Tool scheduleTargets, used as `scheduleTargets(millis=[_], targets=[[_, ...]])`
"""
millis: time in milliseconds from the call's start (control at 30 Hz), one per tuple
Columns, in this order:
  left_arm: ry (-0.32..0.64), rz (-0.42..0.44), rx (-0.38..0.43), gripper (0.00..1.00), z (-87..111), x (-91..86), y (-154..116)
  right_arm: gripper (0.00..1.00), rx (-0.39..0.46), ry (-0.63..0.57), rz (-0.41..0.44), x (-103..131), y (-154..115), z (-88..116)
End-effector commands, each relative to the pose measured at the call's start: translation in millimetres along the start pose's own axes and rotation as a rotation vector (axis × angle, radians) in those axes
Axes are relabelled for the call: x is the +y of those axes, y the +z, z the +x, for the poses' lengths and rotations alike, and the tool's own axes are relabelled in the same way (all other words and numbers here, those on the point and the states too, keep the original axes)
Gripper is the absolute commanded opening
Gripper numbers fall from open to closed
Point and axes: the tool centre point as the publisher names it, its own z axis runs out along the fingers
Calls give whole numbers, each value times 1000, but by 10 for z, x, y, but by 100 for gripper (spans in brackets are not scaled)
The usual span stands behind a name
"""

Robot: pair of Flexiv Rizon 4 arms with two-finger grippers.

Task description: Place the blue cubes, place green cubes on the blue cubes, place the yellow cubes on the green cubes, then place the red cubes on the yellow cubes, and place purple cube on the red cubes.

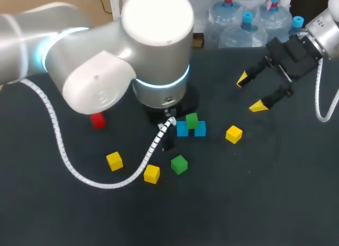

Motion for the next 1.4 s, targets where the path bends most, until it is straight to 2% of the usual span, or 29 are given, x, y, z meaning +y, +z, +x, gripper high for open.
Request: scheduleTargets(millis=[33,133,800,867,933,1000,1133,1300,1400], targets=[[38,15,-26,100,-67,-68,-11,100,-1,-1,1,5,2,2],[86,44,-81,100,-106,-96,-3,100,-1,-1,1,5,2,2],[86,44,-81,100,-106,-96,-3,100,-1,-1,1,5,2,2],[82,41,-83,100,-151,-170,2,100,-1,-1,1,5,2,2],[74,29,-32,100,-217,-262,-11,100,-1,-1,1,5,2,2],[50,2,-20,100,-284,-370,-46,100,-1,-1,1,5,2,2],[64,-46,107,100,-473,-544,-147,100,-1,-1,1,5,2,2],[20,-91,105,100,-543,-728,-329,100,-1,-1,1,5,2,2],[33,-82,126,100,-586,-855,-302,100,-1,-1,1,5,2,2]])
